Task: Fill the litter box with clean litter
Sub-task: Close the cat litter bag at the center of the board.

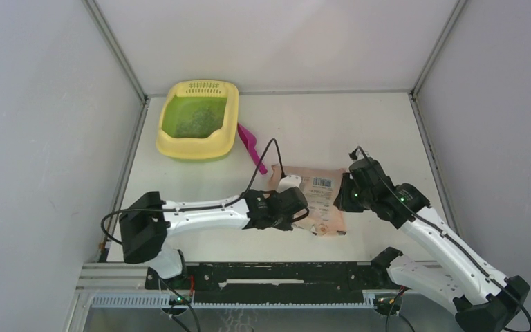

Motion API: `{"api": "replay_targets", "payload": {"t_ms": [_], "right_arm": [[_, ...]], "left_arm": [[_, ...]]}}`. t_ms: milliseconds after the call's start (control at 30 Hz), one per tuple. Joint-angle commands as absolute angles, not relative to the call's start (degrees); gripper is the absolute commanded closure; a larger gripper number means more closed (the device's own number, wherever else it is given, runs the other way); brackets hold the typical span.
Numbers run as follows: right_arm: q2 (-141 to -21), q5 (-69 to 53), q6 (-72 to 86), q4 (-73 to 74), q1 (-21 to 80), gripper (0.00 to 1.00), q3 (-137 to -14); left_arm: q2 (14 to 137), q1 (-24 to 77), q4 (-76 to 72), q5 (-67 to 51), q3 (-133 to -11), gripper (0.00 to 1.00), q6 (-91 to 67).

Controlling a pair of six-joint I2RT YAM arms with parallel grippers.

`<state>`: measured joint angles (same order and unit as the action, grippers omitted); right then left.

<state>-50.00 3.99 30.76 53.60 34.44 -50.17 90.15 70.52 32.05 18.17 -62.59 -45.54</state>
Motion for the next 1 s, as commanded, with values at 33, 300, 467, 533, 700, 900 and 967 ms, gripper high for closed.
{"api": "replay_targets", "payload": {"t_ms": [33, 300, 467, 533, 700, 900, 967], "right_arm": [[-47.7, 4.6, 31.7, 53.8, 35.3, 0.74, -49.8], [-49.0, 5.7, 32.8, 53.4, 36.1, 0.73, -48.6], [-56.7, 4.2, 33.9, 49.7, 35.6, 0.69, -47.5], [-60.4, 2.6, 33.9, 47.9, 35.5, 0.69, -47.4], [-66.1, 2.2, 34.1, 46.5, 37.0, 0.71, -46.5], [-67.2, 0.6, 35.7, 43.2, 38.6, 0.73, -41.8], [-68.4, -1.3, 36.0, 41.7, 39.1, 0.73, -40.4]], "left_arm": [[94.6, 68.3, 28.6, 17.0, -66.6, 0.80, -41.6], [97.5, 63.7, 24.8, 16.0, -65.6, 0.81, -40.2], [98.9, 60.8, 21.7, 15.6, -62.8, 0.83, -39.8], [97.5, 60.7, 21.5, 15.7, -61.9, 0.83, -39.8], [88.9, 62.5, 22.0, 16.8, -57.7, 0.82, -42.4], [85.6, 66.8, 20.7, 18.0, -54.3, 0.81, -46.4], [87.0, 67.8, 20.1, 17.9, -54.2, 0.81, -47.1]]}}
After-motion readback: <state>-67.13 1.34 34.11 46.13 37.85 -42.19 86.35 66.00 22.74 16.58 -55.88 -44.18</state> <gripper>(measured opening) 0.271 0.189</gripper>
